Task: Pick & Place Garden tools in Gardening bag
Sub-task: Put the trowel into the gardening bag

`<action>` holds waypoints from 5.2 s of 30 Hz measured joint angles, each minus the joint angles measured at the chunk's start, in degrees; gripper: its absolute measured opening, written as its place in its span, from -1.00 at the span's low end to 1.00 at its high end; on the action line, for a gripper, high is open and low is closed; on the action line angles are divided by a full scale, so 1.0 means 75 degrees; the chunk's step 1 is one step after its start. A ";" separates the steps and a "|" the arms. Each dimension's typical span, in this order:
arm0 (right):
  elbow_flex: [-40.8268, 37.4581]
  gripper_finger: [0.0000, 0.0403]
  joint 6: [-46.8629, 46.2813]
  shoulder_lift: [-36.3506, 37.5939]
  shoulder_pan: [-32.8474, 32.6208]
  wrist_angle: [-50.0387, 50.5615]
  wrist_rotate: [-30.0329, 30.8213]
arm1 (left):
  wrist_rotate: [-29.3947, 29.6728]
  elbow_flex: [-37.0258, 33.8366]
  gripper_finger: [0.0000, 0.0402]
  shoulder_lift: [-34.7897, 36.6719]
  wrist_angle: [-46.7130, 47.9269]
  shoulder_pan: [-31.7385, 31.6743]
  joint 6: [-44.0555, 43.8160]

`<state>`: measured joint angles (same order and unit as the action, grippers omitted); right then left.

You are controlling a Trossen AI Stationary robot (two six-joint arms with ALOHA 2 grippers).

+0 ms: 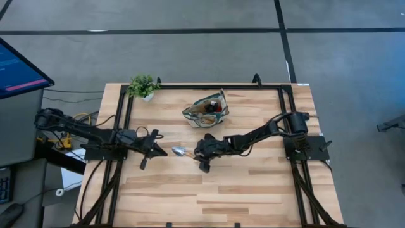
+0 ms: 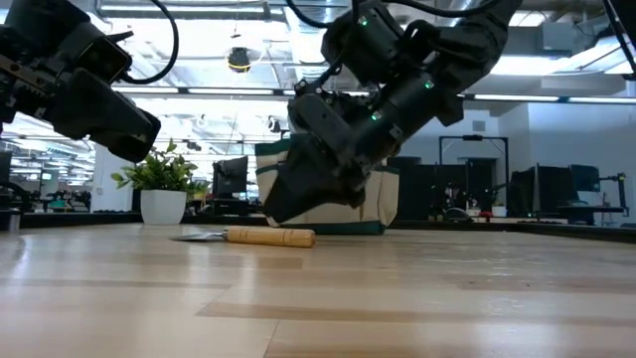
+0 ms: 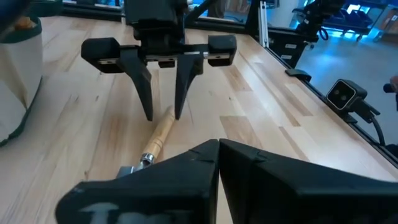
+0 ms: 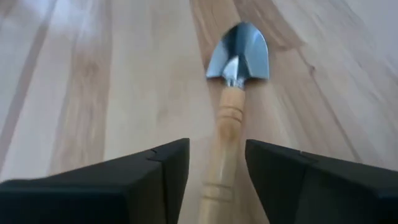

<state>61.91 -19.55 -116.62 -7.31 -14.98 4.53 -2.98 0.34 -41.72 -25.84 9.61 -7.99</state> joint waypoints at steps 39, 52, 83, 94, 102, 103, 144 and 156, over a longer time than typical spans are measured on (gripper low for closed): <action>0.0081 -0.75 -0.0424 -0.0341 0.0015 0.0351 -0.0028 | -0.0003 0.0000 -0.99 0.0012 -0.0051 0.0002 -0.0003; 0.0364 -0.75 0.0102 -0.0135 -0.0015 0.0504 -0.0039 | -0.0003 0.0000 -0.99 0.0012 -0.0065 0.0002 -0.0003; 0.0352 -0.75 0.0880 0.1666 -0.0456 0.2392 0.1976 | -0.0006 0.0000 -0.99 0.0012 -0.0214 0.0005 -0.0181; -0.2195 -0.75 0.0804 0.3044 -0.0478 -0.0927 0.2195 | 0.0172 0.0000 -0.99 0.0012 -0.0723 0.0005 -0.0236; -0.3026 -0.75 0.1164 0.3115 -0.0407 -0.1764 0.2184 | 0.0949 0.0000 -0.99 0.0012 -0.2256 0.0002 -0.0356; -0.3031 -0.75 0.1316 0.3115 -0.0387 -0.1770 0.2187 | 0.1106 0.0000 -0.99 0.0012 -0.2298 0.0002 -0.0356; -0.3019 -0.75 0.4488 0.3010 -0.1005 -0.3246 0.3574 | 0.2489 0.1253 -0.06 -0.1795 -0.3154 -0.0308 -0.5359; -0.3019 -0.75 0.4482 0.3008 -0.1008 -0.3154 0.3524 | 0.2288 0.2096 -0.16 -0.3433 -0.3778 -0.0138 -0.5069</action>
<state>39.27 14.06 -94.06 -14.87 -38.64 30.96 14.18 16.06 -67.46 -54.17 8.58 -46.01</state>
